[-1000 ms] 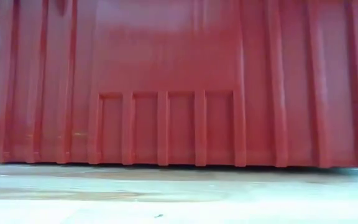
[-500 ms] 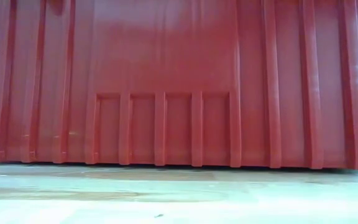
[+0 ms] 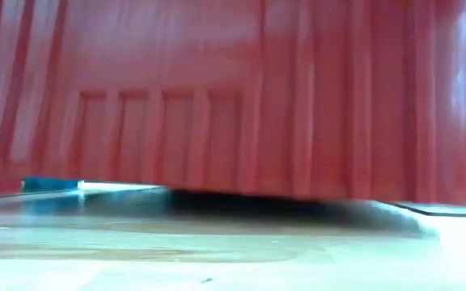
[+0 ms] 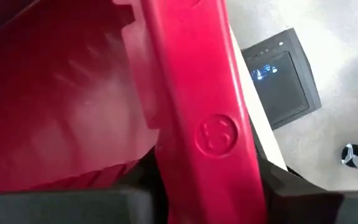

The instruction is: Sort Items/Unsort Items

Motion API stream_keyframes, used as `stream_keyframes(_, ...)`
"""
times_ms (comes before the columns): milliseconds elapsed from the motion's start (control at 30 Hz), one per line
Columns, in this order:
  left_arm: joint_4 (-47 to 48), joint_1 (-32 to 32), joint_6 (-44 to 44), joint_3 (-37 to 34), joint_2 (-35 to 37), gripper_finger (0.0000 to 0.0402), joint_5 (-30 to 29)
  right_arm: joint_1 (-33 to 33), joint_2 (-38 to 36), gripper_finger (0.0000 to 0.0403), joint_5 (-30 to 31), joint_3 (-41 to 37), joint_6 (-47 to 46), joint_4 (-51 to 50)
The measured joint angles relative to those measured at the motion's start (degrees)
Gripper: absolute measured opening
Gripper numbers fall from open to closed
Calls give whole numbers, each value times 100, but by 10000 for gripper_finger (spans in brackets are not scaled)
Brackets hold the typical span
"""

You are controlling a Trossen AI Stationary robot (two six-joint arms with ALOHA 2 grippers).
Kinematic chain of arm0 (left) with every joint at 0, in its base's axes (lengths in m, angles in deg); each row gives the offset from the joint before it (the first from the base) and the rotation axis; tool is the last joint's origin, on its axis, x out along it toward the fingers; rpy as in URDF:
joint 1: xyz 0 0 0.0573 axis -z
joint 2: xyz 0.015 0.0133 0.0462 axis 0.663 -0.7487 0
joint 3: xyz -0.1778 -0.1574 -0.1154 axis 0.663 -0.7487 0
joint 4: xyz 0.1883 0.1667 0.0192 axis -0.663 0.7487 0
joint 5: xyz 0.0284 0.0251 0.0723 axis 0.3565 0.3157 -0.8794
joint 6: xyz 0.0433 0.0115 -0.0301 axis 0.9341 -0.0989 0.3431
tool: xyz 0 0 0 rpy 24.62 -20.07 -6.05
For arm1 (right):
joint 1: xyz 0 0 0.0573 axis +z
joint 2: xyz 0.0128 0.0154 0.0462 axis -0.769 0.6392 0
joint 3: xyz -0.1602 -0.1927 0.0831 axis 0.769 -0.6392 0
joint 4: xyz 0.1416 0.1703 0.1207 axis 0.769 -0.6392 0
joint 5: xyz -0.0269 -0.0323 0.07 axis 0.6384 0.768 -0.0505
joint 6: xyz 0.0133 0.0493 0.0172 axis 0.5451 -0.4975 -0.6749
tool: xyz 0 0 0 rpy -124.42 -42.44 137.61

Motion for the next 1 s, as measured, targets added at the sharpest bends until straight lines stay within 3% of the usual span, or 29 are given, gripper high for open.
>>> stream_keyframes(467, 228, -292, 1280, 126, 301, 93, -1018, -188, -1286, 116, 454, 12, -530, -1049)
stream_keyframes(700, 394, -994, 1752, 126, 568, 97, -1298, -205, -1925, 116, 588, 24, -993, -1578)
stream_keyframes(1000, 816, -2271, 2377, 128, 1565, 131, -1339, -325, -2236, 116, 540, 24, -1550, -2087)
